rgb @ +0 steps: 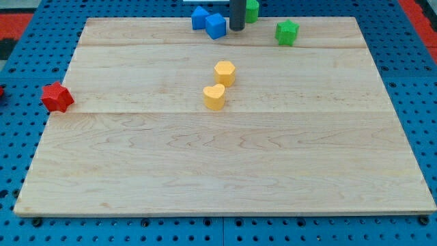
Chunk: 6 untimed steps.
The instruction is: Slide the green star to the left
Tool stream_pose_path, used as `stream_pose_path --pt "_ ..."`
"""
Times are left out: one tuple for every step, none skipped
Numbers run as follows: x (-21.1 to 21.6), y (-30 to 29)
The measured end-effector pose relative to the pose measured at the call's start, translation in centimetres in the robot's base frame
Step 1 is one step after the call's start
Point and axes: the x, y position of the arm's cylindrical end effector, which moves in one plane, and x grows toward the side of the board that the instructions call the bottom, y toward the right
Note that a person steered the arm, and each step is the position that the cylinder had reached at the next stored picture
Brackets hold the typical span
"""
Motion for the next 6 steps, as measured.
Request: stream_pose_path --pt "1.6 8.7" --pt "14.4 7.6" --pt "22.6 7.1" --pt "19.7 -0.4" --pt "10.6 -0.7" --pt "5.1 6.2"
